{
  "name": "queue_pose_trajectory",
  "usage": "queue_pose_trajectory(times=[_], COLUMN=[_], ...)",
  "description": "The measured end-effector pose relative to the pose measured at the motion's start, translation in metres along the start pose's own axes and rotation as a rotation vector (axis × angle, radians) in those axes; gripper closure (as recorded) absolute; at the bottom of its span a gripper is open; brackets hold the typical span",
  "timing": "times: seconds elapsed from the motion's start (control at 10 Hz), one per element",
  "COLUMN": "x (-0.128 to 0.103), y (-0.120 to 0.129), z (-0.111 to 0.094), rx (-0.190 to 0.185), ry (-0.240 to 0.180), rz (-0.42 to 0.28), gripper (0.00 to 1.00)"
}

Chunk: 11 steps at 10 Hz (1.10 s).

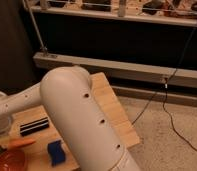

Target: Place the pepper in the ceramic cup

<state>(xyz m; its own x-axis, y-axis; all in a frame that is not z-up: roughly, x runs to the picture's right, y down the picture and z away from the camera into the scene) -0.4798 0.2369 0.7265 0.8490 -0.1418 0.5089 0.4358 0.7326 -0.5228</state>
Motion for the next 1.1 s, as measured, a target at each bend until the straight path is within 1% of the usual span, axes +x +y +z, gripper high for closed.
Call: queue_pose_trajectory(times=[0.6, 0.8, 1.0, 1.1], x=[0.006, 0.002, -0.011, -0.013], y=[0.019, 0.029, 0.037, 0.037], z=[-0.002, 0.002, 0.007, 0.008], rx=[-0.024, -0.044, -0.062, -0.065], ry=[-0.021, -0.029, -0.035, -0.033], rz=[0.018, 0.015, -0.011, -0.02], gripper=[0.35, 0.35, 0.35, 0.35])
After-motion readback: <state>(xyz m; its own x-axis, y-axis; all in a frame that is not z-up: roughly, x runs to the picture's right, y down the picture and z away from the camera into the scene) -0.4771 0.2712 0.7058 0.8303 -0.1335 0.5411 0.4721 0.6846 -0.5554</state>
